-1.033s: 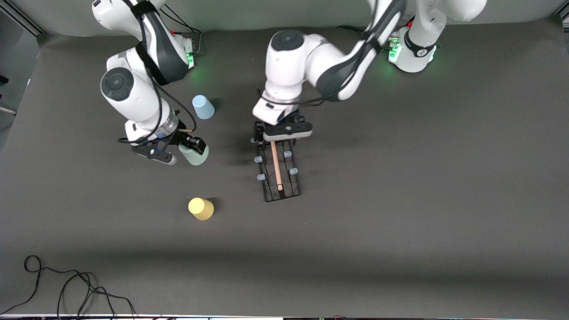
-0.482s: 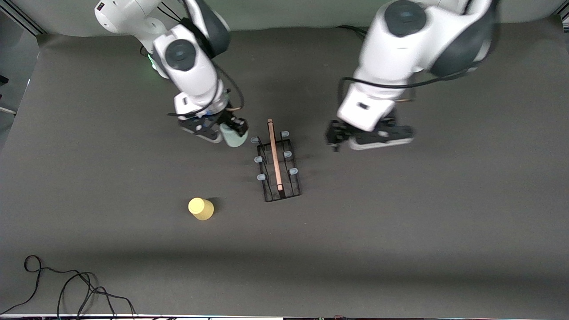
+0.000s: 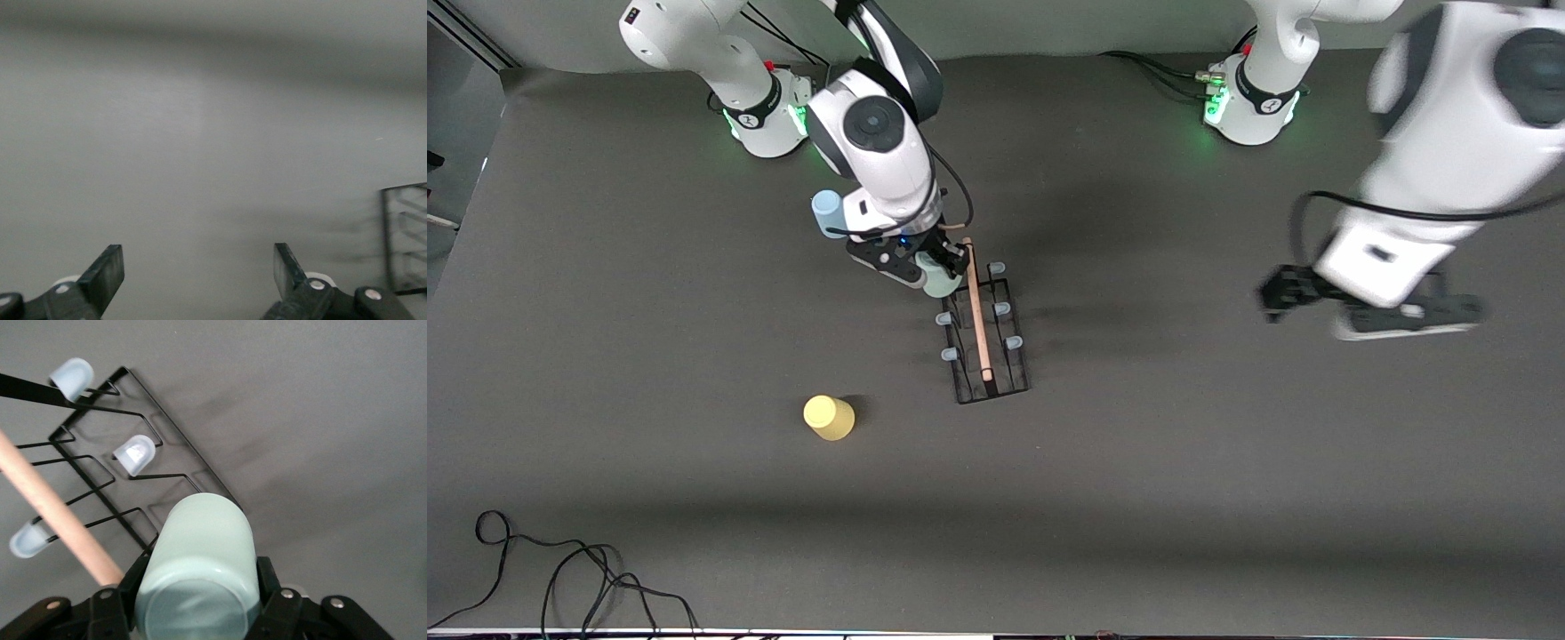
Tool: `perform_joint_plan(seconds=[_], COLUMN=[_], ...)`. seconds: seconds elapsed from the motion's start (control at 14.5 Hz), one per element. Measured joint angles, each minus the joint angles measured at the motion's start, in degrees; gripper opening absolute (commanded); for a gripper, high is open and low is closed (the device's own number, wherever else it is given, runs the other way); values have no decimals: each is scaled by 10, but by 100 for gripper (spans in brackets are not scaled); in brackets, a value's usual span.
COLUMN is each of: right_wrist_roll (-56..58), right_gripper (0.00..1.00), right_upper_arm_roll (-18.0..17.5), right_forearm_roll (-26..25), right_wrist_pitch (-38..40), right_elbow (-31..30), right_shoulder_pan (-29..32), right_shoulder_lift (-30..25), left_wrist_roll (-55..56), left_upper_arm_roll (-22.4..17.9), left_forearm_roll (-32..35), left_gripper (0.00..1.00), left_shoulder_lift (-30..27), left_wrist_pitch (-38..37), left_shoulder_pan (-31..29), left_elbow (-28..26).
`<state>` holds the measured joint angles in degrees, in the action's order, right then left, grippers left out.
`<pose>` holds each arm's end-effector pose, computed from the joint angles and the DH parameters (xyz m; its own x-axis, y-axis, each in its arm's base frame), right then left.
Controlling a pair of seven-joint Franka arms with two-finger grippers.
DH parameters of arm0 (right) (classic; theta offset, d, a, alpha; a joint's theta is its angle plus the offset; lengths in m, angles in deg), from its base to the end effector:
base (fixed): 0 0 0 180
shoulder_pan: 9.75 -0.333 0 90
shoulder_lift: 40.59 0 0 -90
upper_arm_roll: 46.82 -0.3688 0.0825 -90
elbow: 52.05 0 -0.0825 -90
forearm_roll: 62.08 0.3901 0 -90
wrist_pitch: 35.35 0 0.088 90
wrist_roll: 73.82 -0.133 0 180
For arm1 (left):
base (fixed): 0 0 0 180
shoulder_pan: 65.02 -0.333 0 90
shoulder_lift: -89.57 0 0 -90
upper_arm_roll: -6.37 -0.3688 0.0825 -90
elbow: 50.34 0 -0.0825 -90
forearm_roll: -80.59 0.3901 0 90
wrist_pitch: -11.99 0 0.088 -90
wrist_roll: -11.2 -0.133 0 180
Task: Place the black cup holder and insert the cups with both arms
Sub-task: 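Release the rack with the left gripper while the right gripper lifts the cup, then fit the green cup onto a rack peg with the right gripper and release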
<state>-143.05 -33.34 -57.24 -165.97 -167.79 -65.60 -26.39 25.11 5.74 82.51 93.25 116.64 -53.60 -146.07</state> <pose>0.4460 0.4192 0.3551 0.8699 -0.4931 -0.0004 -0.4930 -0.8697 -0.0213 0.5941 -0.1098 0.5890 0.9942 0.0466 0.0966 0.0479 -0.9988 -0.0108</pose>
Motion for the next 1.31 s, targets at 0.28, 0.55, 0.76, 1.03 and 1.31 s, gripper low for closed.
perform_joint_plan(seconds=[0.28,0.55,0.76,1.03,1.31], right_wrist_roll=[0,0,7,103,251], right_gripper=[100,100,100,100,100], right_upper_arm_roll=[0,2,11,80,166], right_forearm_roll=[0,0,-1,-1,23], right_wrist_pitch=[-13,-19,27,111,99], right_elbow=[3,12,45,102,104], right_shoulder_pan=[-1,-1,0,1,16], right_shoulder_lift=[26,31,27,9,5], left_wrist_roll=[-159,-192,-192,-192,-192], left_upper_arm_roll=[-1,1,9,12,17], left_forearm_roll=[-21,-23,-23,-23,-22], left_gripper=[100,100,100,100,100], left_shoulder_lift=[-45,-80,-82,-81,-81], left_wrist_pitch=[-27,-27,-27,-28,-38], left_shoulder_pan=[-101,-124,-123,-122,-120], left_elbow=[-34,-71,-77,-79,-79])
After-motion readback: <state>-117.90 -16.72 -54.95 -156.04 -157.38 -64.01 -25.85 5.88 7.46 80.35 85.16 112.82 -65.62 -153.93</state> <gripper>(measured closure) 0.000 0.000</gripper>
